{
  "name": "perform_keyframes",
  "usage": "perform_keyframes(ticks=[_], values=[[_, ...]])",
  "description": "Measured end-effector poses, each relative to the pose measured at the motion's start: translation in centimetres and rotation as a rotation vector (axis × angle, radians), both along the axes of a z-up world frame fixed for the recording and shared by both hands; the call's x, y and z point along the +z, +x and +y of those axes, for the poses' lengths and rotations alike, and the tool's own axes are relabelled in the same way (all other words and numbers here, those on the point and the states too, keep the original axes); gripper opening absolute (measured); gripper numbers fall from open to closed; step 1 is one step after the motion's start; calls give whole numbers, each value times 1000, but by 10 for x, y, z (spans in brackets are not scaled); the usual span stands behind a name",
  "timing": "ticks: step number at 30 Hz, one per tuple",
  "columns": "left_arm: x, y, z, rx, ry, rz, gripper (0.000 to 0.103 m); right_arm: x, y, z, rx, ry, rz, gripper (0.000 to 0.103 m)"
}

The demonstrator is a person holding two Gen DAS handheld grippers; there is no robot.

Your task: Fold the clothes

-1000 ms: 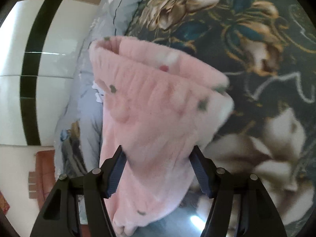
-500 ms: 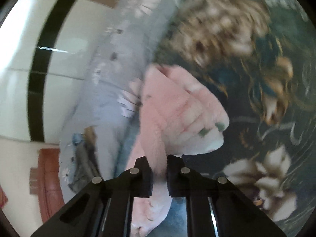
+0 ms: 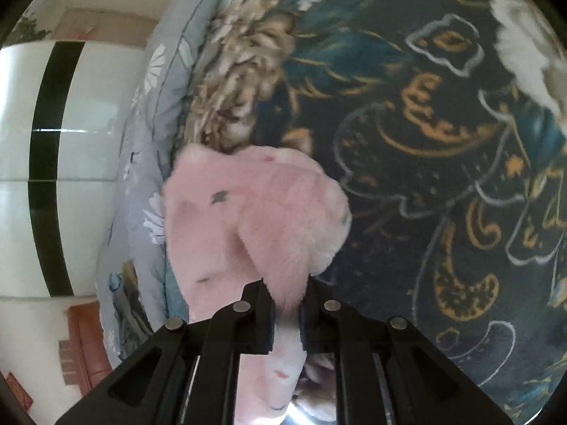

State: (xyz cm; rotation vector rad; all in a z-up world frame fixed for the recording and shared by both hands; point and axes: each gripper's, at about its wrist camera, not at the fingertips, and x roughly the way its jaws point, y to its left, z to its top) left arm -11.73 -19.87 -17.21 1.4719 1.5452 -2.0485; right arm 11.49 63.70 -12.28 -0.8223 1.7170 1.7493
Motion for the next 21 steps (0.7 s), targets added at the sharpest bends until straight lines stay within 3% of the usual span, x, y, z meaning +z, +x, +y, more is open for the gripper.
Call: perform_keyframes(ticks=[2,5,10,13,17,21], values=[[-3,-2,-2,16,18,-6,12,2,-6,-3,22,18,-26,12],[5,-16,4,-45,-31,-9,13,9,-10,-6,56,29,-64,16],[5,-24,7,-127,-79,-17,29,32,-1,-18,102,94,-188,32],[10,-12,1,-135,-82,24,35,51,5,-40,131,154,-294,33],[13,-5,-2,-143,-107,99,36,79,-22,-90,327,308,-404,33],[16,8,1,-159,-185,138,35,104,-120,-170,610,431,-363,35]])
